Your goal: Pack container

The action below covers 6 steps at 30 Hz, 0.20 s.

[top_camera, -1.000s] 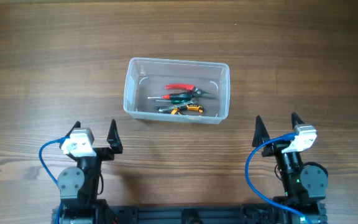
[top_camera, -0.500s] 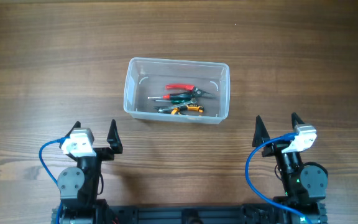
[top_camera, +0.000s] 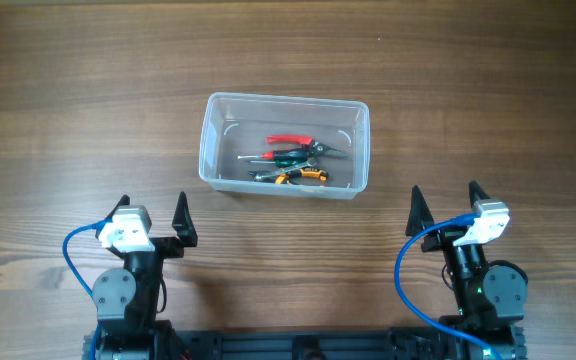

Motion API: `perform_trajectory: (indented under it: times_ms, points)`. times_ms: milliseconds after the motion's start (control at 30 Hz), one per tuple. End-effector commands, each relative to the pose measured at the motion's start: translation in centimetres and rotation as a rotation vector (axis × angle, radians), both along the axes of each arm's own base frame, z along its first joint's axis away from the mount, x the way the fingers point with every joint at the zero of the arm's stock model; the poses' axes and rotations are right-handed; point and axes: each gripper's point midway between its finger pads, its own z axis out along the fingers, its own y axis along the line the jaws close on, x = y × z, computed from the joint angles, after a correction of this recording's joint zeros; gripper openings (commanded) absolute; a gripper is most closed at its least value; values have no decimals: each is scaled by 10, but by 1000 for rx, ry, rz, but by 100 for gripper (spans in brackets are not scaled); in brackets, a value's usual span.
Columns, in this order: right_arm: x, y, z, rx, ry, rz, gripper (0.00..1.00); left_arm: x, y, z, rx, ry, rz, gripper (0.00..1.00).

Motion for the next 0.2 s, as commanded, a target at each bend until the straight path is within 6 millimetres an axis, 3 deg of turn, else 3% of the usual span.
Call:
perform_trajectory:
  times_ms: [0, 167]
  points:
    - [0, -1, 1, -18, -19, -9, 100, 0, 3, -1, -15, -3, 18, 100]
    - [0, -1, 1, -18, -19, -9, 100, 0, 3, -1, -15, -3, 18, 100]
